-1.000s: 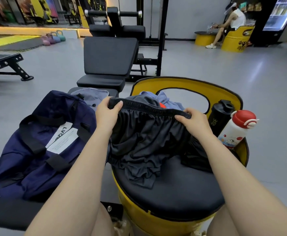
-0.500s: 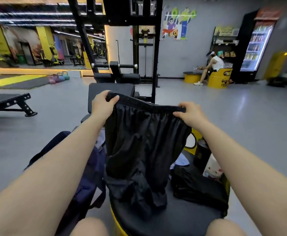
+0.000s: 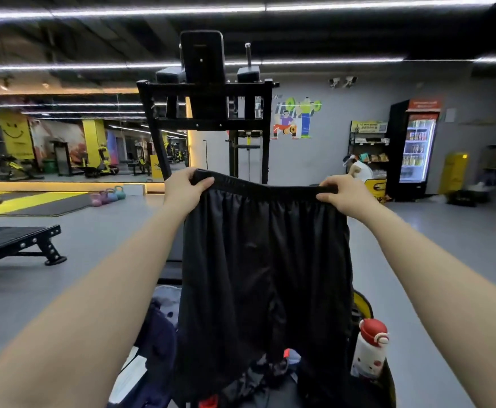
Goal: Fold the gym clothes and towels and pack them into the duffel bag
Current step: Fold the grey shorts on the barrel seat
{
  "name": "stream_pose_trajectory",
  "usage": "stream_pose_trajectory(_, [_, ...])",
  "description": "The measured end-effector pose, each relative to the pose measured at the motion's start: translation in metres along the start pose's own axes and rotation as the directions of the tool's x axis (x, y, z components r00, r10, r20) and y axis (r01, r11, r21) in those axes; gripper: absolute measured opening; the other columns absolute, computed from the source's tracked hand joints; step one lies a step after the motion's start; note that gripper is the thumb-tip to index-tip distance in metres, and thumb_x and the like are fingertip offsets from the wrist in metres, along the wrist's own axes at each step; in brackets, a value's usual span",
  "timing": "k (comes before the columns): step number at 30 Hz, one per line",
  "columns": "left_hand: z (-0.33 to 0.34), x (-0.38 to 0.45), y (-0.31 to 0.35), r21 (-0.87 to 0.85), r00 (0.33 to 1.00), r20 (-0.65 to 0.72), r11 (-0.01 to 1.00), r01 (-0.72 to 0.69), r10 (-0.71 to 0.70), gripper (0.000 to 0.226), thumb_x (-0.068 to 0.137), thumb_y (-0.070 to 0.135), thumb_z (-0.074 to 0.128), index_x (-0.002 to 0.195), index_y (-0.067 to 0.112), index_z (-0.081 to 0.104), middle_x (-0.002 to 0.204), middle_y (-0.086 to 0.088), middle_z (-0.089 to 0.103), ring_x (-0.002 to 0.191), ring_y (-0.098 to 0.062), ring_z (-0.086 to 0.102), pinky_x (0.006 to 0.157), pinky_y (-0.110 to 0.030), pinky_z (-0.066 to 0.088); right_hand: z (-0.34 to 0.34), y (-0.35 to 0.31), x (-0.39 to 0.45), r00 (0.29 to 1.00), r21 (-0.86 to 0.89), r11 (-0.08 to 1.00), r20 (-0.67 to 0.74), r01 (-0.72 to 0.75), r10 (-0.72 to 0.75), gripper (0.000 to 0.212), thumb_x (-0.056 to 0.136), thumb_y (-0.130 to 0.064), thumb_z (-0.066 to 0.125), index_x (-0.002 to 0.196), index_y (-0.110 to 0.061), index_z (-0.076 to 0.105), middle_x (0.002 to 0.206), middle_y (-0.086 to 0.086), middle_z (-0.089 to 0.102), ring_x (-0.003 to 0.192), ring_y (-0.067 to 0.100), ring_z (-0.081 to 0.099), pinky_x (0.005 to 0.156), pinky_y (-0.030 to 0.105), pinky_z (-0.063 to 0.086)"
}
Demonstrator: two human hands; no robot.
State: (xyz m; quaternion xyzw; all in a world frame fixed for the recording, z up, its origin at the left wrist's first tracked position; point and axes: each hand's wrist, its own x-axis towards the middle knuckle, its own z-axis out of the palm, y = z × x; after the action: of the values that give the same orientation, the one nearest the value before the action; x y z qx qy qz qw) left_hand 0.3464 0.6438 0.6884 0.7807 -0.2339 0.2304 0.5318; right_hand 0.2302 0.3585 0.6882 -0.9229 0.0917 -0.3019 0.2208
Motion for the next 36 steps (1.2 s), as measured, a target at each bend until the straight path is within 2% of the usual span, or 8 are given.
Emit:
stream_pose_trajectory(4, [-0.012,0.008,0.021,0.006,1.000,-0.007,1.000,-0.021,0.021,0.022,0.090,0.019,0.063,0.110,0.009,0.065,0.108,-0.008,0.066,0.106,-0.027,0.058,0.097,-0.044,0.046,-0.031,-0.015,0.005,0.999,-0.025,0.999,-0.009,0.034,-0.035,0.025,0.092,-0.014,0.062,0.116,-0.010,0.064,0.111,0.007,0.062,0.108,0.022,0.055,0.091,0.027,0.038])
stream_pose_trajectory(15, [-0.041,0.026,0.051,-0.163,0.993,-0.110,0.985,-0.057,0.040,0.020,0.091,0.010,0.061,0.111,0.010,0.063,0.108,-0.009,0.063,0.107,-0.027,0.057,0.099,-0.045,0.045,-0.080,-0.062,0.009,0.967,-0.060,0.988,-0.207,0.141,-0.151,0.022,0.091,-0.024,0.062,0.106,-0.007,0.059,0.092,0.005,0.056,0.084,0.020,0.051,0.072,0.025,0.037])
stream_pose_trajectory(19, [-0.047,0.027,0.060,-0.215,0.980,-0.187,0.970,-0.112,0.072,0.022,0.091,0.011,0.061,0.113,0.008,0.062,0.105,-0.003,0.061,0.100,-0.018,0.056,0.093,-0.033,0.046,-0.091,-0.068,0.011,0.952,0.063,0.983,-0.268,0.171,-0.148,0.013,0.090,-0.021,0.066,0.094,-0.010,0.059,0.085,0.002,0.056,0.077,0.015,0.051,0.063,0.013,0.040])
stream_pose_trajectory(21, [-0.051,0.030,0.059,-0.233,0.971,-0.229,0.965,-0.120,0.066,0.019,0.091,0.014,0.062,0.110,0.011,0.063,0.106,-0.004,0.064,0.101,-0.021,0.059,0.093,-0.037,0.047,-0.095,-0.069,0.012,0.953,0.167,0.965,-0.262,0.200,-0.152,0.012,0.088,-0.017,0.068,0.093,-0.014,0.057,0.082,-0.002,0.056,0.078,0.014,0.053,0.065,0.017,0.043])
stream_pose_trajectory(23, [-0.054,0.032,0.057,-0.266,0.971,-0.233,0.957,-0.120,0.057,0.016,0.092,0.014,0.060,0.107,0.015,0.063,0.106,-0.005,0.065,0.104,-0.025,0.060,0.096,-0.043,0.048,-0.098,-0.068,0.010,0.951,0.276,0.930,-0.255,0.244,-0.174,0.015,0.087,-0.011,0.067,0.098,-0.015,0.057,0.085,-0.005,0.057,0.084,0.016,0.056,0.076,0.026,0.047])
stream_pose_trajectory(25, [-0.055,0.032,0.057,-0.339,0.971,-0.229,0.930,-0.144,0.067,0.015,0.094,0.011,0.056,0.106,0.018,0.061,0.103,-0.004,0.065,0.104,-0.024,0.059,0.098,-0.043,0.047,-0.100,-0.067,0.008,0.944,0.388,0.877,-0.272,0.283,-0.185,0.019,0.088,-0.007,0.065,0.103,-0.015,0.056,0.089,-0.007,0.059,0.086,0.013,0.057,0.080,0.025,0.049])
stream_pose_trajectory(28, [-0.055,0.029,0.065,-0.500,0.969,-0.229,0.843,-0.197,0.090,0.014,0.096,0.007,0.052,0.102,0.018,0.057,0.092,0.002,0.062,0.096,-0.020,0.057,0.095,-0.038,0.046,-0.106,-0.067,0.004,0.936,0.568,0.755,-0.301,0.329,-0.181,0.017,0.088,-0.004,0.064,0.101,-0.014,0.061,0.090,-0.004,0.065,0.085,0.011,0.063,0.073,0.017,0.052])
stream_pose_trajectory(36, [-0.050,0.029,0.092,-0.788,0.998,-0.057,0.612,-0.067,0.036,0.016,0.096,0.007,0.049,0.094,0.019,0.059,0.092,-0.003,0.062,0.081,-0.013,0.063,0.067,-0.025,0.056,-0.109,-0.087,0.006,0.951,0.820,0.490,-0.202,0.296,-0.236,0.016,0.088,0.005,0.058,0.095,-0.009,0.063,0.082,0.001,0.070,0.075,0.012,0.068,0.066,0.023,0.056])
